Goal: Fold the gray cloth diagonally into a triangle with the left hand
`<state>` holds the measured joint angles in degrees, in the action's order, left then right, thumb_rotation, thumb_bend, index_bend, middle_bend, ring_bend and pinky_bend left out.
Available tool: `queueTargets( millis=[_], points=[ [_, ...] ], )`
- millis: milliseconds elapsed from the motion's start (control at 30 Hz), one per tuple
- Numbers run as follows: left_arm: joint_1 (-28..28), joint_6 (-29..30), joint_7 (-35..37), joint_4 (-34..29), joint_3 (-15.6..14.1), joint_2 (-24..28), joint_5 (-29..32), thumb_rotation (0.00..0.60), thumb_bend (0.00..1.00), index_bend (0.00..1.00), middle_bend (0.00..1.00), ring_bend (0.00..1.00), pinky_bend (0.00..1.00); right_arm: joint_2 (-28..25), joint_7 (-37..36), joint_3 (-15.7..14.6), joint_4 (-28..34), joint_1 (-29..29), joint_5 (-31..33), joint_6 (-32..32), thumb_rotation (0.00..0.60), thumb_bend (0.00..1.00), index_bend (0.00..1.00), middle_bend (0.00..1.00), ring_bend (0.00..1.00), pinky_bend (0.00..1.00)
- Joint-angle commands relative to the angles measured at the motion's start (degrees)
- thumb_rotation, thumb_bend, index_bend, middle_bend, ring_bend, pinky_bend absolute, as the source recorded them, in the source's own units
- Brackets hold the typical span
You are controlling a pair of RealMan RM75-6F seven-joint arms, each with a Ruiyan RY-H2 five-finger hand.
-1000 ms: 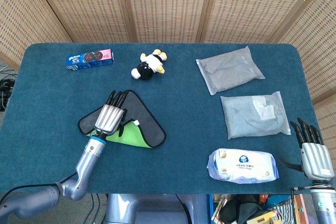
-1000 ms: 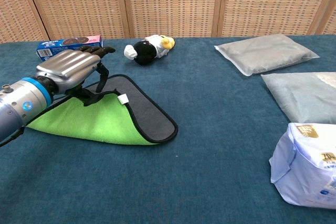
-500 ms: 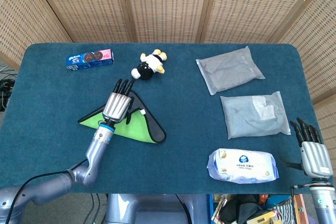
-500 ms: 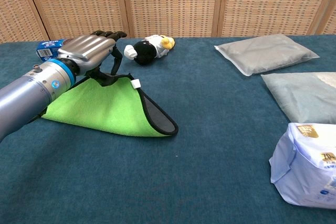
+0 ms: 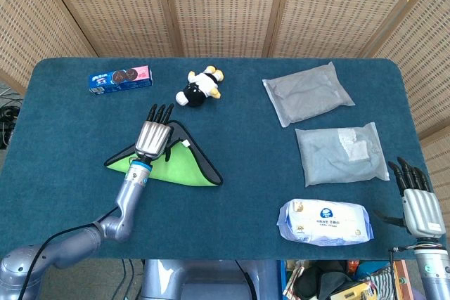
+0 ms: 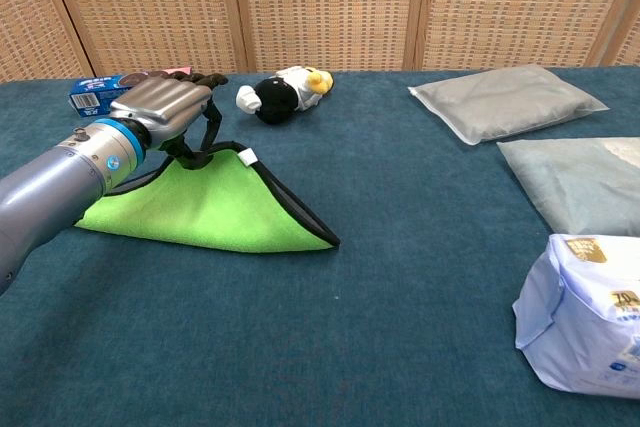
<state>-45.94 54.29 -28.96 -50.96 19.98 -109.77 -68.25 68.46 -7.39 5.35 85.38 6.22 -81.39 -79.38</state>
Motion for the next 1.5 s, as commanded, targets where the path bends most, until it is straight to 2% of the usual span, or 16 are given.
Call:
queueTargets(
  millis=[33, 267, 600, 667, 733, 833, 900, 1200, 1267, 1400, 1500],
  points=[
    [-0.90, -0.78, 0.43, 1.41, 0.38, -0.48, 0.70, 0.600, 0.56, 0.68, 0.00, 0.00, 0.00, 0.05, 0.18, -0.09, 0.08, 0.05, -0.18, -0.02, 0.600, 0.00, 0.00, 0.00, 0.00, 0.00],
    [-3.44, -1.65, 2.38, 4.32, 1.79, -1.46, 1.61, 0.600, 0.56, 0.68, 0.00, 0.00, 0.00, 0.47, 0.73, -0.47, -0.04, 0.23, -0.66, 0.19, 0.600, 0.00, 0.00, 0.00, 0.00, 0.00],
    [-5.94, -3.39, 2.39, 8.65, 2.04, -2.97, 3.17, 0.600, 0.56, 0.66, 0.00, 0.00, 0.00, 0.76, 0.79, -0.32, -0.55, 0.27, -0.20, 0.26, 0.600, 0.00, 0.00, 0.00, 0.00, 0.00],
    [-6.30, -4.36, 1.77, 9.61, 1.93, -3.45, 3.99, 0.600, 0.56, 0.57, 0.00, 0.00, 0.00, 0.81, 0.76, -0.30, -0.51, 0.26, -0.30, 0.10, 0.600, 0.00, 0.00, 0.00, 0.00, 0.00],
    [-6.46, -4.72, 1.24, 10.28, 1.89, -3.81, 4.51, 0.600, 0.56, 0.40, 0.00, 0.00, 0.00, 0.82, 0.69, -0.26, -0.47, 0.24, -0.36, -0.05, 0.600, 0.00, 0.00, 0.00, 0.00, 0.00],
    [-6.76, -5.45, -0.74, 11.68, 2.12, -4.65, 6.24, 0.600, 0.56, 0.09, 0.00, 0.00, 0.00, 0.89, 0.56, -0.19, -0.52, 0.14, -0.48, -0.45, 0.600, 0.00, 0.00, 0.00, 0.00, 0.00],
    [-6.93, -5.70, -1.81, 12.10, 2.33, -4.89, 7.15, 0.600, 0.56, 0.01, 0.00, 0.00, 0.00, 0.94, 0.41, -0.12, -0.55, 0.07, -0.45, -0.65, 0.600, 0.00, 0.00, 0.00, 0.00, 0.00],
    [-7.32, -3.56, -2.87, 12.24, 3.43, -5.35, 9.22, 0.600, 0.55, 0.00, 0.00, 0.00, 0.00, 1.02, 0.65, -0.47, -0.30, 0.08, -1.13, -0.86, 0.600, 0.00, 0.00, 0.00, 0.00, 0.00],
    [-7.30, -2.53, -2.06, 11.81, 3.42, -5.15, 8.82, 0.600, 0.51, 0.00, 0.00, 0.00, 0.00, 1.11, 0.74, -0.46, -0.33, 0.09, -1.08, -0.84, 0.600, 0.00, 0.00, 0.00, 0.00, 0.00],
    [-7.16, -0.65, -0.83, 10.69, 3.33, -4.36, 7.96, 0.600, 0.34, 0.00, 0.00, 0.00, 0.00, 1.25, 0.82, -0.49, -0.43, 0.14, -1.09, -0.79, 0.600, 0.00, 0.00, 0.00, 0.00, 0.00],
    [-6.92, 0.71, -0.50, 9.32, 3.03, -3.41, 7.28, 0.600, 0.25, 0.00, 0.00, 0.00, 0.00, 1.35, 0.91, -0.51, -0.44, 0.14, -1.13, -0.84, 0.600, 0.00, 0.00, 0.00, 0.00, 0.00]
  ],
)
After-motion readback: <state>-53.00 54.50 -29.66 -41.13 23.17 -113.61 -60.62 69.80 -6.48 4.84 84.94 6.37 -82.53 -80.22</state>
